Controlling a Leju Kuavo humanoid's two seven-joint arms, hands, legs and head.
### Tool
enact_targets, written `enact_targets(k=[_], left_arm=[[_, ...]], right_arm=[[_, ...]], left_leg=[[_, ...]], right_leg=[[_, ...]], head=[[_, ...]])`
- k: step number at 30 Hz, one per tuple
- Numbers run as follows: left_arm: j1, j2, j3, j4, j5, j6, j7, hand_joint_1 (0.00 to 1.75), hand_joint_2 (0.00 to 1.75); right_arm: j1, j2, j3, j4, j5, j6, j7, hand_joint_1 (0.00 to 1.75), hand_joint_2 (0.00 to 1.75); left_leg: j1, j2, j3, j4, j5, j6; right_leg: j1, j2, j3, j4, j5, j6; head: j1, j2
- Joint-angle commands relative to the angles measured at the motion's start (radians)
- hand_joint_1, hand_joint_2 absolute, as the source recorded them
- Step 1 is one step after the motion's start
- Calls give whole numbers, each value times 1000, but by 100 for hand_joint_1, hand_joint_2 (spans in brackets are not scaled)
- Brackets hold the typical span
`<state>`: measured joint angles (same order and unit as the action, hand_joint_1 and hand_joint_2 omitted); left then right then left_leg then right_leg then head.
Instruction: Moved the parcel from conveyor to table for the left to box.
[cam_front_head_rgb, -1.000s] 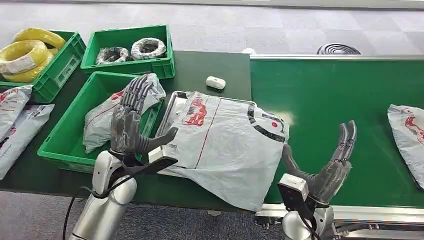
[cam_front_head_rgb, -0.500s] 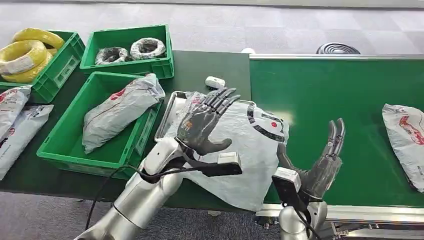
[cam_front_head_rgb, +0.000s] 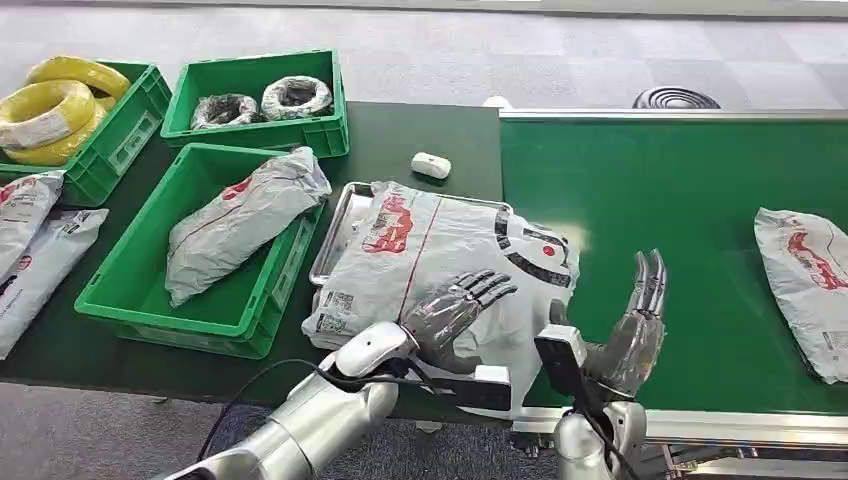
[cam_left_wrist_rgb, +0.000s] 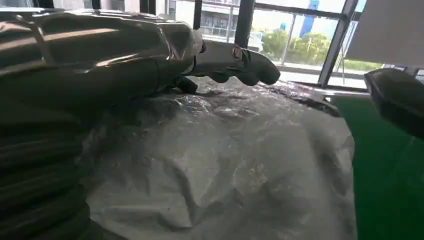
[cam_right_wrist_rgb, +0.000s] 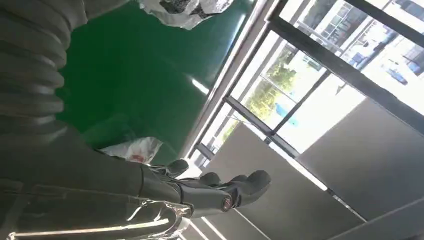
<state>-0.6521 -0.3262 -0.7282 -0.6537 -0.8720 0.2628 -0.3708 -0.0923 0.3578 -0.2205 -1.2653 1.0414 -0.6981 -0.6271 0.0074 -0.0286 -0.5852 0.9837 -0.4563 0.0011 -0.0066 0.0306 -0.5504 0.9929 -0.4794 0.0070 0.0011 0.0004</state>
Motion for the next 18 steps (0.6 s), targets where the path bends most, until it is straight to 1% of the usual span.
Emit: enact_targets(k=[1,3,5,7,11,13,15,16,18], left_arm=[[-79,-3,-13,221,7,22,32,0,175],[-87,6,-8,244,-1,44,57,0,175],[-88,8,-6,253,-4,50,66,0,175],[-91,9,0,265,-3,57,78,0,175],[-92,7,10,276,0,66,80,0,175],[-92,7,10,276,0,66,80,0,175],[-92,7,10,276,0,66,80,0,175],[-92,7,10,276,0,66,80,0,175],[-93,5,13,286,2,55,88,0,175]], right_arm=[[-36,-9,-16,97,5,0,22,0,175],[-33,-9,4,90,11,0,39,0,175],[-36,-9,7,93,12,0,44,0,175],[-36,-9,10,95,11,0,43,0,175],[-40,-9,9,100,9,0,39,0,175],[-40,-9,9,100,9,0,39,0,175],[-40,-9,9,100,9,0,39,0,175],[-40,-9,9,100,9,0,39,0,175],[-40,-9,10,105,7,0,36,0,175]], left_leg=[[0,3,2,-1,0,-1],[0,2,1,-1,0,0],[0,5,2,-1,0,-1],[0,3,1,0,0,0],[0,5,2,-1,0,0],[0,3,1,0,0,0],[0,4,2,-1,0,0],[0,3,1,-1,0,0],[0,5,2,-2,0,-1]], right_leg=[[0,-1,2,-1,0,0],[1,0,1,-1,0,0],[1,0,1,-1,1,0],[1,0,1,0,0,0],[1,0,1,-1,1,0],[1,0,1,0,0,0],[1,0,2,-1,1,0],[1,0,1,0,0,0],[1,0,2,-1,1,0]], head=[[0,0],[0,0],[0,0],[0,0],[0,0],[0,0],[0,0],[0,0],[0,0]])
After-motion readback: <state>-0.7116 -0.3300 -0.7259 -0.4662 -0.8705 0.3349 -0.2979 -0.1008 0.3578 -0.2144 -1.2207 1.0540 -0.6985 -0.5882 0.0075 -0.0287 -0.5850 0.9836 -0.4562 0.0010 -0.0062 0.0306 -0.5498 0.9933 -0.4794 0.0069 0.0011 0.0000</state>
